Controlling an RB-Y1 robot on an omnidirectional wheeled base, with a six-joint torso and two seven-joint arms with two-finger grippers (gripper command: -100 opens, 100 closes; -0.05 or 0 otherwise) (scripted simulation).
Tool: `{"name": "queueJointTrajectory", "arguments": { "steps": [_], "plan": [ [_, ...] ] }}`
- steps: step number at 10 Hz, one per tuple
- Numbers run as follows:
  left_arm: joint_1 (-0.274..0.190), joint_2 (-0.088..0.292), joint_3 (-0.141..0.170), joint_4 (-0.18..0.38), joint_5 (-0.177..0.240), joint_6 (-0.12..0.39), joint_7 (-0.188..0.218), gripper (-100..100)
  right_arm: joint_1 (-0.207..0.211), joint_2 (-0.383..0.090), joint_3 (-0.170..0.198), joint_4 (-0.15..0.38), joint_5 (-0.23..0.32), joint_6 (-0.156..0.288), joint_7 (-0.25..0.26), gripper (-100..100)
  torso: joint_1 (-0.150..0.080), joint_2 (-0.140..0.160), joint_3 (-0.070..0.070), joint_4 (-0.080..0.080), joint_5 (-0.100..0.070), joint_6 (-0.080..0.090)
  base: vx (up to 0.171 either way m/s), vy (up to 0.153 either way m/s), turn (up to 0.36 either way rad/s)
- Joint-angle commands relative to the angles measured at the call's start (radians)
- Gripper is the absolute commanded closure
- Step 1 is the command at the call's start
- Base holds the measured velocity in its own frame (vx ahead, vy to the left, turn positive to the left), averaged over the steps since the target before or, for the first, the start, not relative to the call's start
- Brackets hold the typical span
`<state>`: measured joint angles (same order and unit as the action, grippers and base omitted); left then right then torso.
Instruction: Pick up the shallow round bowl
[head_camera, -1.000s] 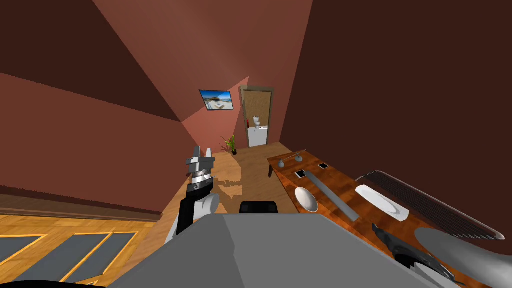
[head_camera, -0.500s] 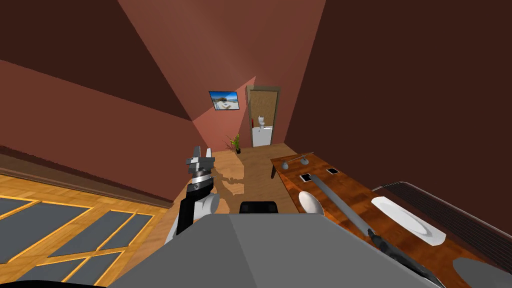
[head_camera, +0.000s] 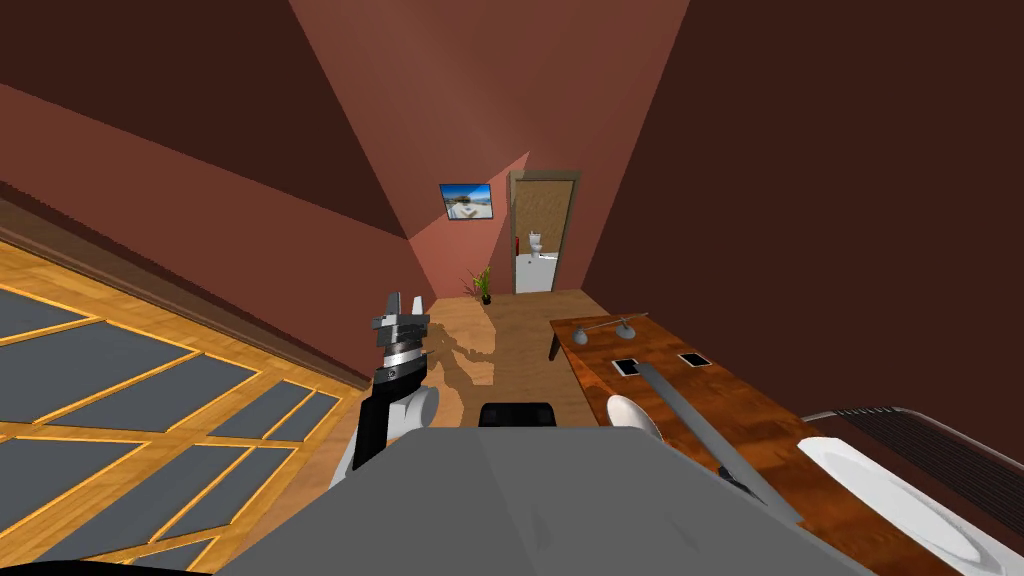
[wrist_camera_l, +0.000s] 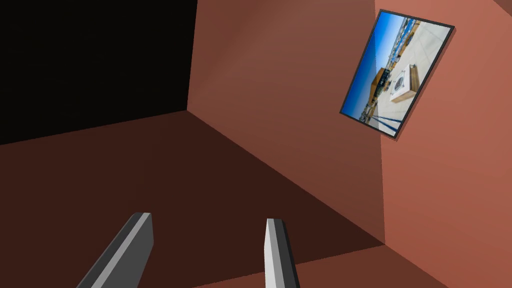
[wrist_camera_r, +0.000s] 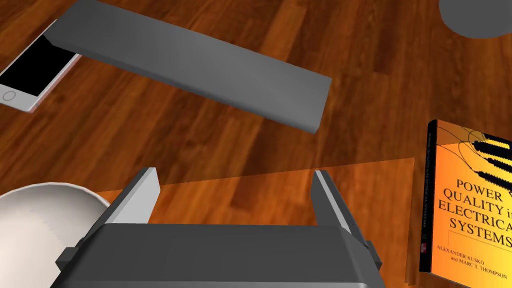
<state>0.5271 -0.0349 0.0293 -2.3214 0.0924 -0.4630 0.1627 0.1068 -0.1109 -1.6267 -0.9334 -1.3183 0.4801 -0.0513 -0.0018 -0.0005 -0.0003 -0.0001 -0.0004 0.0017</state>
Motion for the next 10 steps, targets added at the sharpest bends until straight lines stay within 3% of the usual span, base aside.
{"name": "queueJointTrajectory", "arguments": {
  "steps": [1,2,4,5,8,10],
  "plan": [
    [0.000,0.000,0.000,0.000,0.000,0.000,0.000,0,-0.020,0.027,-0.050,0.043,-0.026,0.024,-0.008,-100,0.000,0.000,0.000,0.000,0.000,0.000,-0.016,-0.027,0.358],
    [0.000,0.000,0.000,0.000,0.000,0.000,0.000,0,-0.020,0.027,-0.062,0.043,-0.026,0.024,-0.008,-100,-0.001,0.000,0.000,0.000,0.000,0.000,-0.010,-0.031,0.076],
    [0.000,0.000,0.000,0.000,0.000,0.000,0.000,0,-0.041,0.062,-0.128,0.103,-0.066,0.046,-0.007,-100,0.000,0.000,0.000,0.000,0.000,0.000,-0.016,-0.026,0.176],
    [0.000,0.000,0.000,0.000,0.000,0.000,0.000,0,-0.041,0.062,-0.128,0.103,-0.066,0.046,-0.007,-100,0.000,0.001,0.000,0.000,0.000,0.000,-0.012,-0.023,0.089],
    [0.000,0.000,0.000,0.000,0.000,0.000,0.000,0,-0.066,0.119,-0.197,0.170,-0.105,0.062,-0.005,-100,-0.001,0.000,0.000,0.000,0.000,0.000,-0.015,-0.029,0.153],
    [0.000,0.000,0.000,0.000,0.000,0.000,0.000,0,-0.066,0.119,-0.197,0.170,-0.105,0.062,-0.005,-100,0.000,0.000,0.000,0.000,0.000,0.001,-0.007,-0.014,0.008]
  ]
}}
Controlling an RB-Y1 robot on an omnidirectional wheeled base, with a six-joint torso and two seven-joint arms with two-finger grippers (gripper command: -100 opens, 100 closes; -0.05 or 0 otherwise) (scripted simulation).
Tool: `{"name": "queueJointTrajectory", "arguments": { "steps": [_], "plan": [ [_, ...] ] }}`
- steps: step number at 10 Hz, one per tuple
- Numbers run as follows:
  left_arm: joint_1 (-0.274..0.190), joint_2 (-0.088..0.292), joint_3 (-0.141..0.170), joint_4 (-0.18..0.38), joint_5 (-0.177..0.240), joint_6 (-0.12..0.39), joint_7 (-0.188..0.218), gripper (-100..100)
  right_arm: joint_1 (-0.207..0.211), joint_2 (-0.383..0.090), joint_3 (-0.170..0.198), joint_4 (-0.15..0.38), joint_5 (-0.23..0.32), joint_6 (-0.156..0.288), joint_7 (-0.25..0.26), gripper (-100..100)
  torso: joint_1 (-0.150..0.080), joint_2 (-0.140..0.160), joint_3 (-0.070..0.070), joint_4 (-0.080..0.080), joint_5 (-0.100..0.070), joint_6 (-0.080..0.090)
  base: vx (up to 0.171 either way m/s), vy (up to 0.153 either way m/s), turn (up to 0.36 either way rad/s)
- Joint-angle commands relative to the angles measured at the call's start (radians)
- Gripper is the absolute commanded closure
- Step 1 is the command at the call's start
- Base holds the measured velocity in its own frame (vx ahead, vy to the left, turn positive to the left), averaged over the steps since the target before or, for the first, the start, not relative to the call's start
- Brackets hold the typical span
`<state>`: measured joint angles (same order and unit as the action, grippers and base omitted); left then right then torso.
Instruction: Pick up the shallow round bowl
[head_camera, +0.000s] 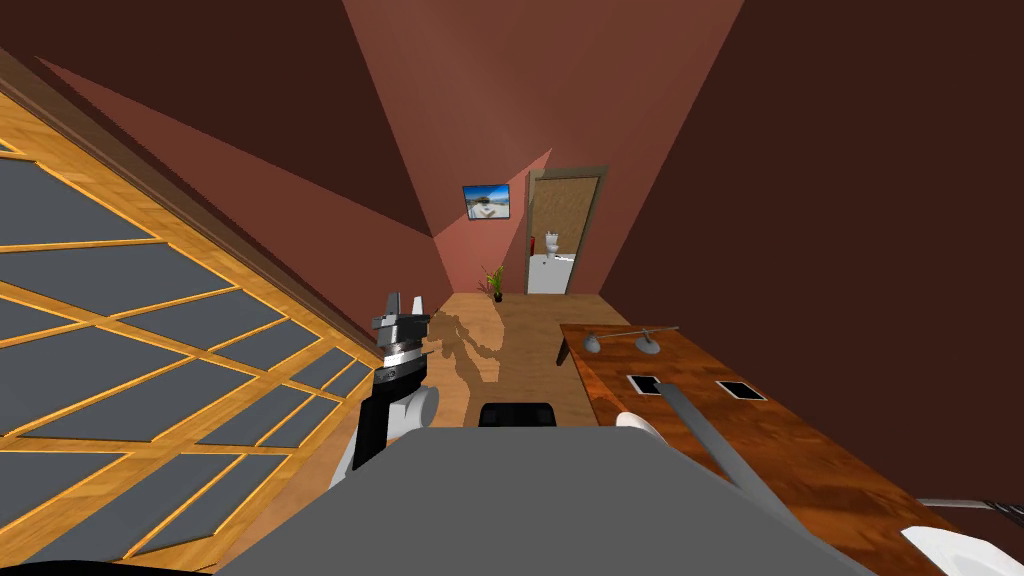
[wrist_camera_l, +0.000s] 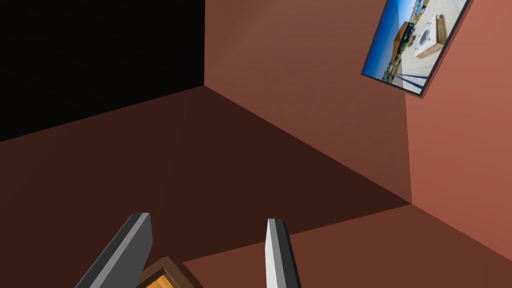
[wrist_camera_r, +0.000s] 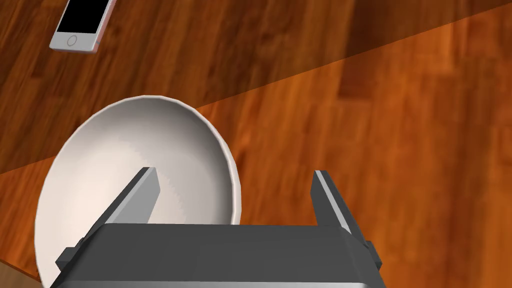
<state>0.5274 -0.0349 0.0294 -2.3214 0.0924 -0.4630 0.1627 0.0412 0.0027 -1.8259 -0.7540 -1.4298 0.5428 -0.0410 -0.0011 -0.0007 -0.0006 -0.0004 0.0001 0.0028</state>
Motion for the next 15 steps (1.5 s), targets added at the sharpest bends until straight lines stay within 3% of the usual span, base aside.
{"name": "queueJointTrajectory", "arguments": {
  "steps": [1,3,4,5,7,14,15],
  "plan": [
    [0.000,0.000,0.000,0.000,0.000,0.000,0.000,0,-0.009,0.037,-0.021,0.016,-0.005,0.002,-0.014,-100,0.000,0.000,0.000,0.000,0.000,0.000,-0.006,-0.008,0.111],
    [0.000,0.000,0.000,0.000,0.000,0.000,0.000,0,-0.004,0.032,-0.015,0.005,0.002,0.005,-0.030,-100,0.000,0.000,0.000,0.000,0.000,0.000,-0.006,-0.011,0.036],
    [0.000,0.000,0.000,0.000,0.000,0.000,0.000,0,-0.005,0.032,-0.016,0.009,0.000,0.004,-0.025,0,0.000,0.000,0.000,0.000,0.000,0.000,0.000,0.000,0.000],
    [0.000,0.000,0.000,0.000,0.000,0.000,0.000,0,-0.032,0.035,-0.029,0.023,-0.018,-0.009,0.022,-100,0.000,0.000,0.000,0.000,0.000,0.000,-0.025,-0.027,-0.040],
    [0.000,0.000,0.000,0.000,0.000,0.000,0.000,0,-0.032,0.035,-0.029,0.023,-0.018,-0.009,0.022,-100,-0.002,0.001,0.001,0.000,0.000,0.000,-0.029,-0.029,-0.010],
    [0.000,0.000,0.000,0.000,0.000,0.000,0.000,0,-0.126,0.043,-0.076,0.075,-0.084,-0.056,0.187,-100,-0.003,0.002,0.001,0.000,-0.001,0.000,-0.040,-0.039,-0.030],
    [0.000,0.000,0.000,0.000,0.000,0.000,0.000,0,-0.126,0.043,-0.076,0.075,-0.084,-0.056,0.187,-100,-0.003,0.002,0.001,0.000,0.000,0.000,-0.022,-0.027,-0.007]
  ]
}}
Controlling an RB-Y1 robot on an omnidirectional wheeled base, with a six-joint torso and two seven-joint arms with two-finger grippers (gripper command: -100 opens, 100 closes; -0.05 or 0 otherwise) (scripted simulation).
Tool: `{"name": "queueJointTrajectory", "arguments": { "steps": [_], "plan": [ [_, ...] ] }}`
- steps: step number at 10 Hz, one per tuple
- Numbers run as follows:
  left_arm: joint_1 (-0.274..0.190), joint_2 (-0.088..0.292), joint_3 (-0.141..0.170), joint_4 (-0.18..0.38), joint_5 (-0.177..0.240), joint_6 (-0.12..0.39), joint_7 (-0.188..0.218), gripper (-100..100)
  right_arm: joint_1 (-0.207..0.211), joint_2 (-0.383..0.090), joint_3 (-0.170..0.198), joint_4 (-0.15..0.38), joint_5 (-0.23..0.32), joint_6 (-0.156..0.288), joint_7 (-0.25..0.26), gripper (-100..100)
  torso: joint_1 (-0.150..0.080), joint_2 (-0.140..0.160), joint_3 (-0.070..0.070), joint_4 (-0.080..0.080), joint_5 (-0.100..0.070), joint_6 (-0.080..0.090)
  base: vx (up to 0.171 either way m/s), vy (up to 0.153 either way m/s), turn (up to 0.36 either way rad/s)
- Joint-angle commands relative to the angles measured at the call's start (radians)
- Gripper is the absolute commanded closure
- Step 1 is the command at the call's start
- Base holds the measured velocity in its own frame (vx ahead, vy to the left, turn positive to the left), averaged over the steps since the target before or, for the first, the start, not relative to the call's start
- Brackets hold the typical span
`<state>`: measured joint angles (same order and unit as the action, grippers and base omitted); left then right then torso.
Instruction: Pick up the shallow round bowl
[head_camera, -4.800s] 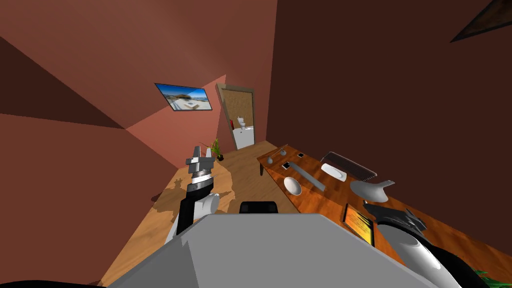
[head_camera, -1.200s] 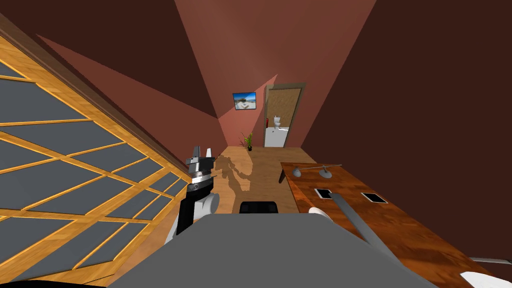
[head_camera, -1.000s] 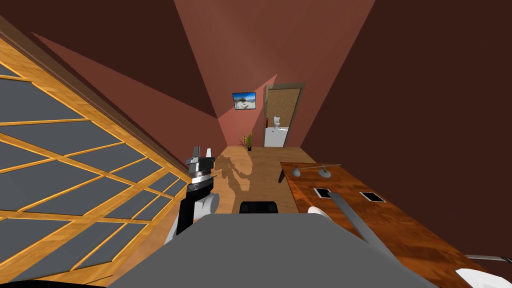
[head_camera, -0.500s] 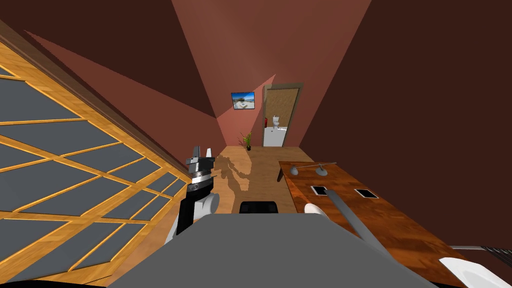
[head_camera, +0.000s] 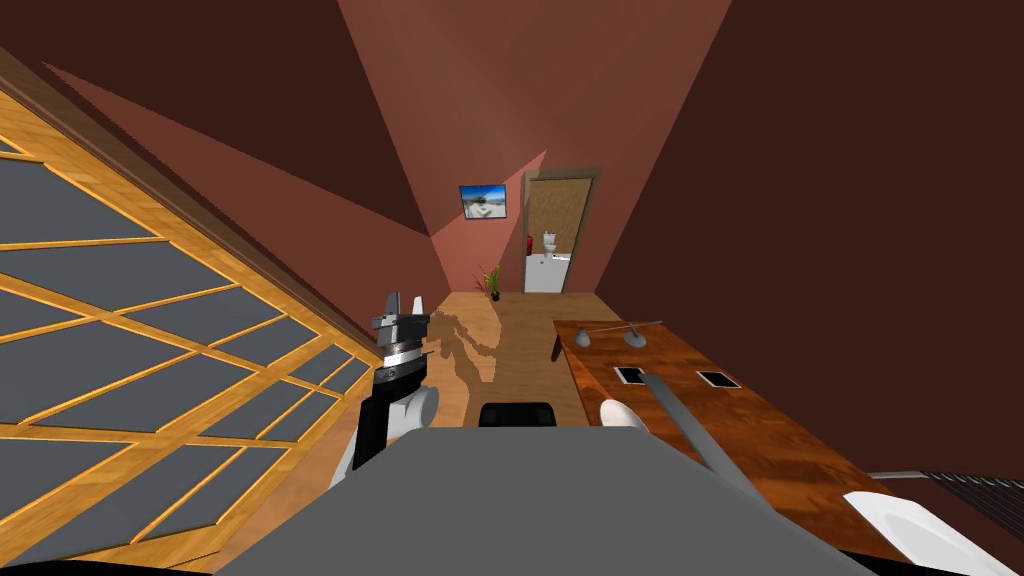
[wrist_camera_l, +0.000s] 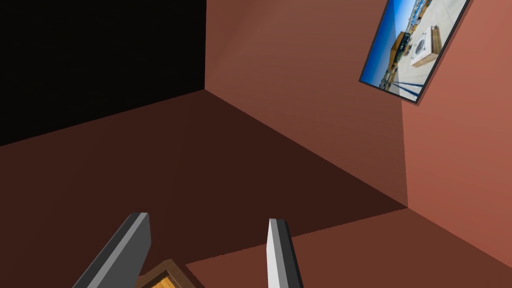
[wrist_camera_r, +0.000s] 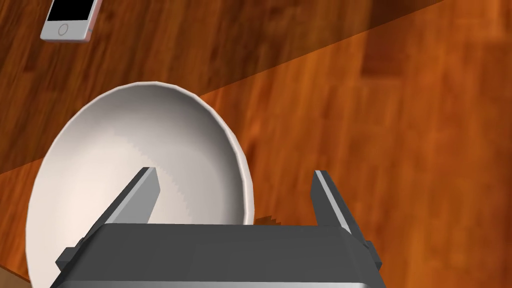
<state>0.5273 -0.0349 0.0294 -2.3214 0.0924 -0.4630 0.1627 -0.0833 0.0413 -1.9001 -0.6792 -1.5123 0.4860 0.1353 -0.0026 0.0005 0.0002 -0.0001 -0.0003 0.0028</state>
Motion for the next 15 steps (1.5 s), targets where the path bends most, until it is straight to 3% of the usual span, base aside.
{"name": "queueJointTrajectory", "arguments": {
  "steps": [1,2,3,7,8,9,11,14,15],
  "plan": [
    [0.000,0.000,0.000,0.000,0.000,0.000,0.000,0,-0.015,0.006,-0.008,0.007,-0.011,-0.006,0.034,-100,0.000,0.000,0.000,0.000,0.000,0.000,-0.017,-0.023,-0.021],
    [0.000,0.000,0.000,0.000,0.000,0.000,0.000,0,-0.008,0.002,-0.008,0.010,-0.013,-0.001,0.030,-100,0.000,0.000,0.000,0.000,0.000,0.000,-0.008,-0.010,-0.003],
    [0.000,0.000,0.000,0.000,0.000,0.000,0.000,0,-0.009,0.002,-0.009,0.011,-0.013,-0.002,0.036,100,0.001,-0.001,-0.001,0.000,0.000,0.000,0.000,0.000,0.000],
    [0.000,0.000,0.000,0.000,0.000,0.000,0.000,0,-0.009,0.002,-0.009,0.011,-0.013,-0.002,0.036,100,0.002,-0.002,-0.001,0.000,0.000,0.000,0.000,0.000,0.000],
    [0.000,0.000,0.000,0.000,0.000,0.000,0.000,0,-0.009,0.002,-0.009,0.011,-0.013,-0.002,0.036,0,0.002,-0.001,-0.001,0.000,0.001,0.001,0.000,0.000,0.000],
    [0.000,0.000,0.000,0.000,0.000,0.000,0.000,0,0.012,0.003,0.005,-0.008,0.008,0.007,-0.013,100,0.002,-0.001,-0.001,0.000,0.001,0.001,0.027,0.022,0.044],
    [0.000,0.000,0.000,0.000,0.000,0.000,0.000,0,0.039,0.001,0.018,-0.022,0.026,0.021,-0.060,100,0.005,-0.003,-0.002,0.000,0.001,0.001,0.044,0.049,0.034],
    [0.000,0.000,0.000,0.000,0.000,0.000,0.000,0,0.052,0.000,0.025,-0.030,0.036,0.027,-0.084,100,0.005,-0.003,-0.001,0.000,0.002,0.001,0.029,0.029,0.011],
    [0.000,0.000,0.000,0.000,0.000,0.000,0.000,0,0.079,-0.003,0.038,-0.045,0.055,0.041,-0.131,100,0.005,-0.002,-0.001,0.000,0.002,0.001,0.028,0.037,0.037]
  ]
}}
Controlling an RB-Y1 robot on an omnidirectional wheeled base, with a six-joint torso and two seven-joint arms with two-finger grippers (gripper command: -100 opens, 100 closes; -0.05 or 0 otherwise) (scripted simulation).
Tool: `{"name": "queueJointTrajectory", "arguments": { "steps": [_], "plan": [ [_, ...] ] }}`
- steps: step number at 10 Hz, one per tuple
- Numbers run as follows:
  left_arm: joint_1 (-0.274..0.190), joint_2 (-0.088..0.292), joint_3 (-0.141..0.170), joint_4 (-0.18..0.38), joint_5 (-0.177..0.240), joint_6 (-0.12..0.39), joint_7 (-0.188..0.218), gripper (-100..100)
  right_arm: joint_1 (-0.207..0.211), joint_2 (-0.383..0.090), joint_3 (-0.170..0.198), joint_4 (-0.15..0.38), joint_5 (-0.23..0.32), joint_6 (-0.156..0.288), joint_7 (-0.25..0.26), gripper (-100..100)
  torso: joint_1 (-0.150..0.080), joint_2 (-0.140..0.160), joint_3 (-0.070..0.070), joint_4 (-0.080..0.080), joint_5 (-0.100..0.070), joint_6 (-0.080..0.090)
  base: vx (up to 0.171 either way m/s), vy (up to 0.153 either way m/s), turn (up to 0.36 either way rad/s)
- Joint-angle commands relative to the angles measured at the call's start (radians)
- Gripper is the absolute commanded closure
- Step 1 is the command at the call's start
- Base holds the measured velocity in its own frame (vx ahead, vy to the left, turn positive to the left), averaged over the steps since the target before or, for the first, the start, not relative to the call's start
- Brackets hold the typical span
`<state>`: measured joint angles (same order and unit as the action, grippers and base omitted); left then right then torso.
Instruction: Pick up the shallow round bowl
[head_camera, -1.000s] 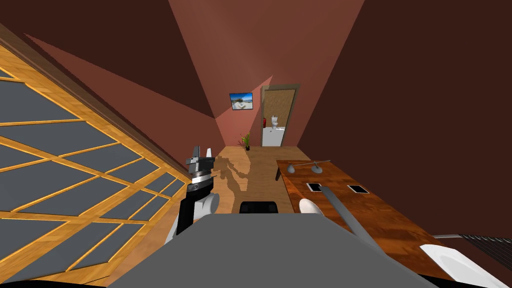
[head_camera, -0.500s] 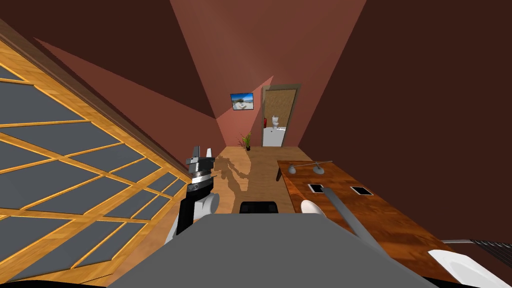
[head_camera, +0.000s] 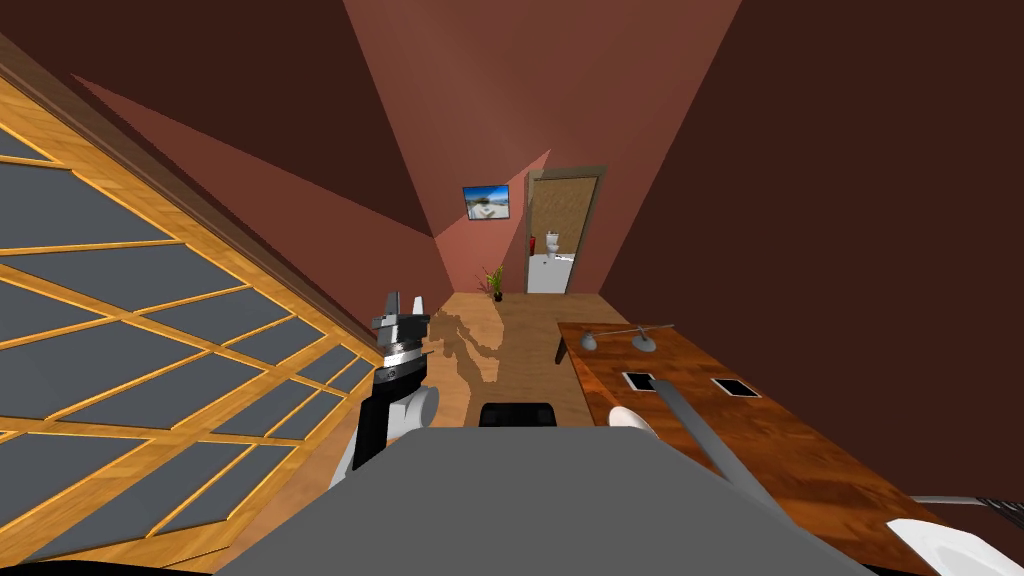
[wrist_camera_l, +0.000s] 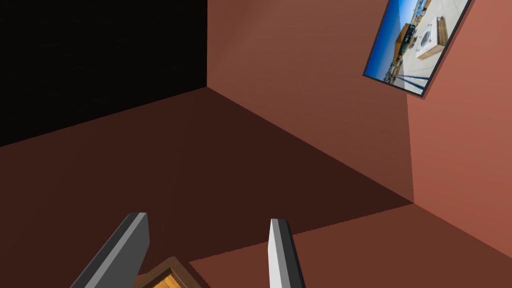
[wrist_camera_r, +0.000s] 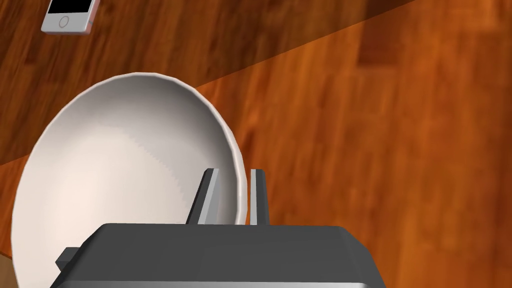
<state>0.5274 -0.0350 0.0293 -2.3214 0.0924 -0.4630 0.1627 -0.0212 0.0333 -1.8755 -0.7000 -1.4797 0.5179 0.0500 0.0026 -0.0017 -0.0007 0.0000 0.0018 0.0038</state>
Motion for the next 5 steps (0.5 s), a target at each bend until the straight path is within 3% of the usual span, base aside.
{"name": "queueJointTrajectory", "arguments": {
  "steps": [1,4,5],
  "plan": [
    [0.000,0.000,0.000,0.000,0.000,0.000,0.000,0,0.017,0.005,0.014,-0.024,0.022,0.009,-0.046,100,0.000,0.000,0.000,0.000,0.000,0.000,0.038,0.040,0.022],
    [0.000,0.000,0.000,0.000,0.000,0.000,0.000,0,0.058,0.002,0.034,-0.046,0.050,0.029,-0.117,100,0.001,-0.001,0.000,0.000,0.001,0.000,0.042,0.035,0.028],
    [0.000,0.000,0.000,0.000,0.000,0.000,0.000,0,0.049,0.010,0.033,-0.055,0.051,0.024,-0.111,100,0.001,-0.001,0.000,0.000,0.001,0.000,0.018,0.020,0.000]
  ]
}}
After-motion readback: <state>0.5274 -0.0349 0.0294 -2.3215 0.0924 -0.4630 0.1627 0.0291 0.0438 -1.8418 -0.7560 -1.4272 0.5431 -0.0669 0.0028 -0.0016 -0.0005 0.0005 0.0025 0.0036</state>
